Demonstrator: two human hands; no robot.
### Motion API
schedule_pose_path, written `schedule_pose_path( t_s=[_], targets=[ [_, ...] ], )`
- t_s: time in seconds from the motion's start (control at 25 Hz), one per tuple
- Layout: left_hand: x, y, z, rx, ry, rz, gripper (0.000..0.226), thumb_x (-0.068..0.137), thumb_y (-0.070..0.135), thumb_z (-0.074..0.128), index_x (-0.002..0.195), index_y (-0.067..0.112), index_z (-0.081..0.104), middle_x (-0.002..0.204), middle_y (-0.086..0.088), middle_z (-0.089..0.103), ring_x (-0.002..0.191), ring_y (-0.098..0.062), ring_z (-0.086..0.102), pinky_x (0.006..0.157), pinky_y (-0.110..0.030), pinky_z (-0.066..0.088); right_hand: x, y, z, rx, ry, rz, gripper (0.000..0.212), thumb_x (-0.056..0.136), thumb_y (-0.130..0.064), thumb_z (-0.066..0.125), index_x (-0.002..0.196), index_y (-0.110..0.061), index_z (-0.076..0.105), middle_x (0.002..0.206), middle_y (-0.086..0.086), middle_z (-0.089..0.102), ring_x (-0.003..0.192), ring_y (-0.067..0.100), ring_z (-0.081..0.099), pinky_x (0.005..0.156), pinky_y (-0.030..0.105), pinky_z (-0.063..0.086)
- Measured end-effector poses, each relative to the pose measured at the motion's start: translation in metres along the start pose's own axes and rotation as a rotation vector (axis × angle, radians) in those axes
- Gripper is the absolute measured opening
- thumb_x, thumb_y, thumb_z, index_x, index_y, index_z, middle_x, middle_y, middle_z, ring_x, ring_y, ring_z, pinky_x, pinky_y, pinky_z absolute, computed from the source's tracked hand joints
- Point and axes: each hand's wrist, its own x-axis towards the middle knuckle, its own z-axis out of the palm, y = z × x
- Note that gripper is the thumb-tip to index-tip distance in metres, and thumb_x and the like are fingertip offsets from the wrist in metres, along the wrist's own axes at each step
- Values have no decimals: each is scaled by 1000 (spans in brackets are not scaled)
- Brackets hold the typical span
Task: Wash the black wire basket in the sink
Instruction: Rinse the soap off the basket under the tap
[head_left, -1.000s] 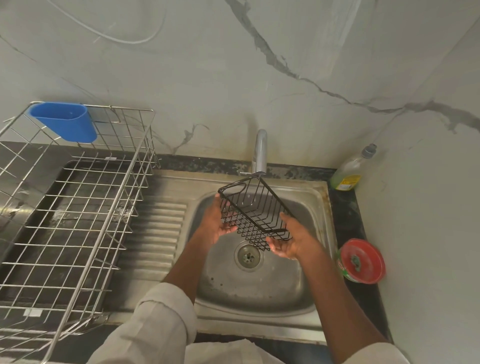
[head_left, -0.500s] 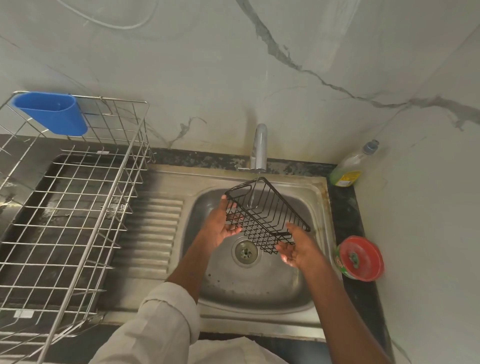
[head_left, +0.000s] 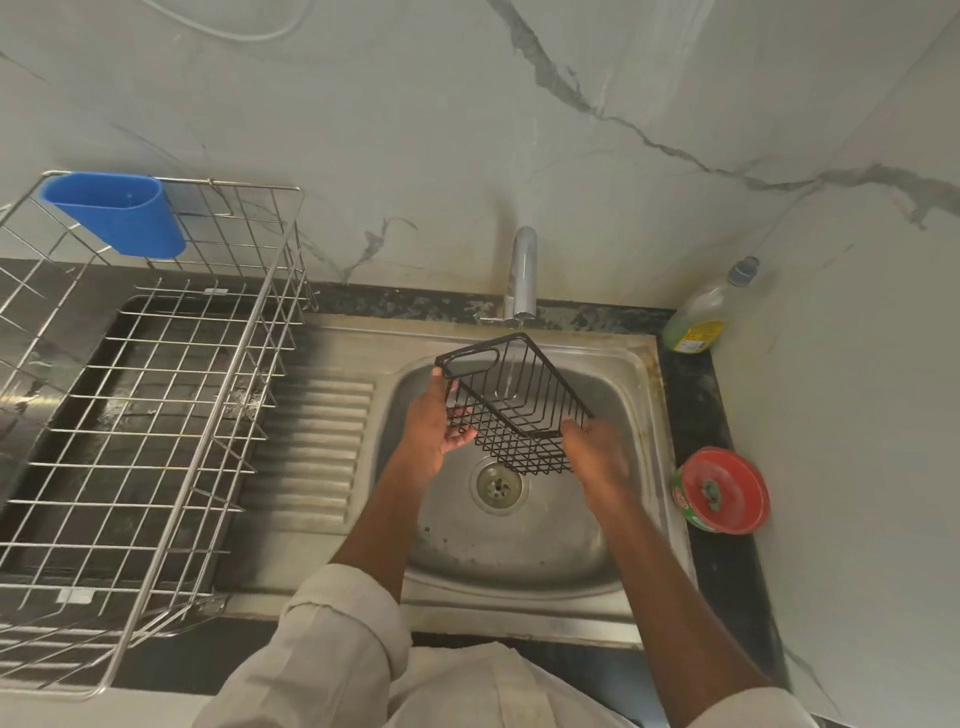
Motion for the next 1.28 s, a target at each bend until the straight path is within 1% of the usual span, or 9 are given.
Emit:
schedule_pose_path(
  t_s=[0.12,0.4,0.56,0.76,0.88,1.0,1.12,1.2,1.28],
  targets=[
    [-5,11,11,46,21,39,54,105,65,46,122,20,70,121,-18,67,108,-34,67,76,-42,64,-13,-25,-6,106,-60,-211,40,102,-61,47,123,-30,63,128,-1,64,114,20,60,92,40,50],
    [-14,19,38,99,-42,79,59,105,66,44,133,19,65,128,-17,67,109,-33,67,61,-34,62,-14,-35,-17,153,-49,-230,98,78,-84,62,153,-23,44,155,5,49,140,29,49,111,51,46],
    [-20,9,47,112,-68,74,63,105,65,44,143,17,60,141,-17,60,115,-35,65,61,-33,63,-12,-29,-19,124,-7,-262,101,80,-75,69,159,-26,33,165,6,32,150,31,34,117,53,39],
    [-29,11,53,156,-89,130,64,106,64,43,149,18,55,148,-7,57,127,-33,60,65,-34,65,-11,-24,-26,195,14,-265,99,81,-73,71,159,-23,34,165,4,37,150,27,37,117,48,39],
    [-36,12,59,217,-97,174,61,108,62,41,148,18,55,141,-5,56,119,-25,60,73,-37,66,-9,-23,-29,191,20,-230,108,68,-83,72,156,-30,38,161,3,42,145,27,44,113,48,43],
    [-42,11,62,274,-113,211,57,106,62,46,141,19,57,136,-4,56,103,-15,58,80,-40,65,0,-17,-35,308,13,-173,91,61,-84,77,137,-38,57,139,-2,64,129,25,61,104,51,53],
    [-45,15,61,326,-110,214,59,104,64,50,141,19,55,139,-5,55,112,-20,58,85,-43,64,-4,-17,-42,401,11,-172,20,86,-51,77,96,-39,64,108,-14,69,112,18,65,102,47,51],
    [-44,18,55,317,-87,179,59,103,65,51,142,21,52,140,-7,56,117,-24,59,82,-43,64,-6,-21,-37,414,0,-188,17,87,-47,78,92,-37,64,103,-14,69,106,15,66,101,45,52],
    [-43,20,47,249,-36,105,63,101,68,52,144,22,48,138,-11,58,115,-28,62,74,-39,62,-8,-28,-27,358,-15,-210,54,76,-62,79,117,-30,68,117,-6,72,115,17,66,102,44,53]
  ],
)
